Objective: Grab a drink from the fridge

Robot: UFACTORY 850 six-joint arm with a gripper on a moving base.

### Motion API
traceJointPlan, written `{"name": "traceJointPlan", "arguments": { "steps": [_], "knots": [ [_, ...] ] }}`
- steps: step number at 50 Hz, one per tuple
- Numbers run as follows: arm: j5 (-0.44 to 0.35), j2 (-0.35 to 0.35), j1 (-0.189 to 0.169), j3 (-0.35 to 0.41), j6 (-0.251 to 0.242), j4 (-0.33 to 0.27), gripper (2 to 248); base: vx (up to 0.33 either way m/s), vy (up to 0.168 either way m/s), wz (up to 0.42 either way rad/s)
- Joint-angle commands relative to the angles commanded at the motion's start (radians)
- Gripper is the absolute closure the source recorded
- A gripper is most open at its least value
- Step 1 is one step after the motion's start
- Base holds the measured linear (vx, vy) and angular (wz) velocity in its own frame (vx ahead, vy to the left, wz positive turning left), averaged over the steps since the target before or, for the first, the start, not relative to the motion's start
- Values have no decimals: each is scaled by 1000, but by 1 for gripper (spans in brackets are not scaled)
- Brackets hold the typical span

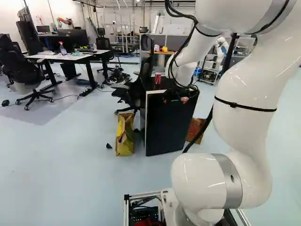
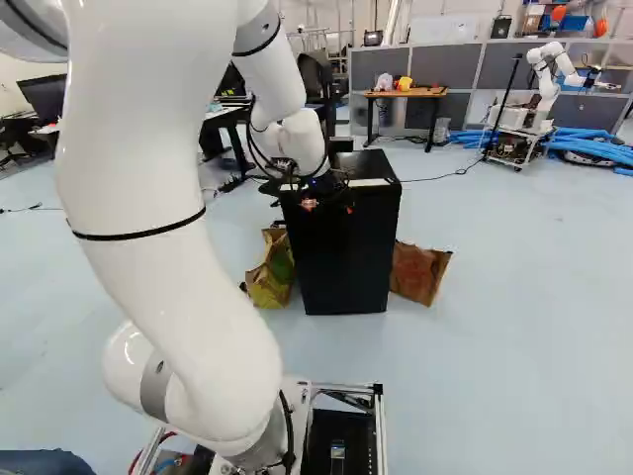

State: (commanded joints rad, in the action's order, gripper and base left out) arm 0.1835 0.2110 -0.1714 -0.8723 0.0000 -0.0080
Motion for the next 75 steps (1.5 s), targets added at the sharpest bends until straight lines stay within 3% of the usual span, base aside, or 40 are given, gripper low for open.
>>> {"name": "traceJointPlan", "arguments": {
  "steps": [28,58,75],
  "knots": [
    [-281,-120,40,135,0,0,3,0,0,0],
    [-596,-114,45,129,0,0,3,0,0,0],
    [-775,-27,72,66,0,0,3,0,0,0]
  ]
}}
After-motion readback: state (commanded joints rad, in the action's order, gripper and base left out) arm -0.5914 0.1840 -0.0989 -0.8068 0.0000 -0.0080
